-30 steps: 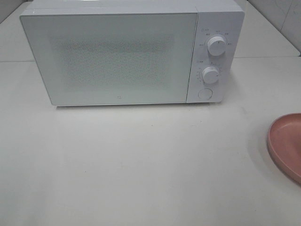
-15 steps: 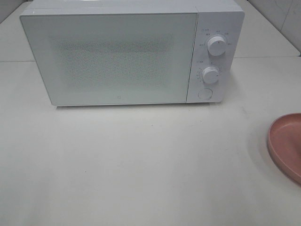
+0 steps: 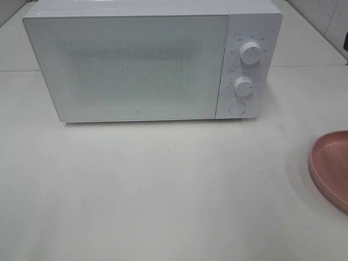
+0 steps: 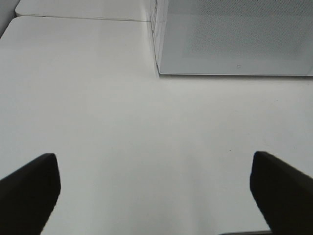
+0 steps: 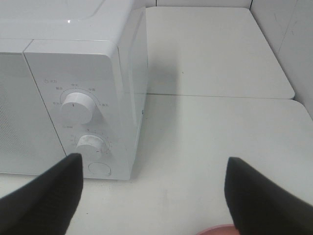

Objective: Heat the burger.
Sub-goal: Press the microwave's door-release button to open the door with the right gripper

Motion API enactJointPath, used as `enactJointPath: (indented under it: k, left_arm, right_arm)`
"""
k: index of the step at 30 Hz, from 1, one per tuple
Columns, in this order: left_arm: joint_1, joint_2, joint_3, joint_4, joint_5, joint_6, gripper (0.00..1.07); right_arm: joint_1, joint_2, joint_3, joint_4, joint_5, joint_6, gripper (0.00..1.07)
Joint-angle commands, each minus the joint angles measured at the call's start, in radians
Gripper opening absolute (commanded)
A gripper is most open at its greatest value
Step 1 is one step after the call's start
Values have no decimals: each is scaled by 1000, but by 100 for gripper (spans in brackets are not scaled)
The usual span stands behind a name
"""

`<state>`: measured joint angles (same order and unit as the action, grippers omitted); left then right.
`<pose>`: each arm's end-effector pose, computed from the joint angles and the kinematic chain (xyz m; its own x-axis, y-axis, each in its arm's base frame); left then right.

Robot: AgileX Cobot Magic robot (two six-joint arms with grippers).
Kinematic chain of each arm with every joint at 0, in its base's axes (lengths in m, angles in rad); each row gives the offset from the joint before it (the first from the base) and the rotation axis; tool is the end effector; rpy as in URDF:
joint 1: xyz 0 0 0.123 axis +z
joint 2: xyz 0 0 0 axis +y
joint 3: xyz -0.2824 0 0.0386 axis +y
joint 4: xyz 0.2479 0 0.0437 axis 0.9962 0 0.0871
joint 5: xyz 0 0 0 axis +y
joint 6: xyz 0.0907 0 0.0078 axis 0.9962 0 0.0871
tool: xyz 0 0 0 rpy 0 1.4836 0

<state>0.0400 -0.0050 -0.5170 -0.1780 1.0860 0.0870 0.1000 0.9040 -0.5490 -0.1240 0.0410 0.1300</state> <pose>-0.0088 -0.0146 0.2808 -0.4524 -0.0148 -0.8917 0.1016 0.9925 -0.0680 0.1891 0.0185 0.2958 -0.3027 -0.0242 -0.9528 -0.0932 0.9956 0.0043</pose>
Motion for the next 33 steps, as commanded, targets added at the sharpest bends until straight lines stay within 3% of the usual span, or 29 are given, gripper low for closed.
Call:
enactJointPath:
  k: [1,21,27,32,33]
  left_arm:
    - [-5,-24,1,-9,-16,-5,98]
    - [-5,-24,1,-9,-16,-5,98]
    - [-5,-24,1,-9,-16,-5,98]
    - [-5,-24,1,-9,-16,-5,98]
    - [-5,-23,1,-9,-16,-5,98]
  right_arm:
    - [-5,42,-6,-28,-63,-9,76]
    - [-3,314,19,-48,-438,-14,76]
    - [29,347,102,88,-567,-54,76]
    - [130,354,148,232,-618,-236,76]
    - [170,354,163,309,-642,-294,76]
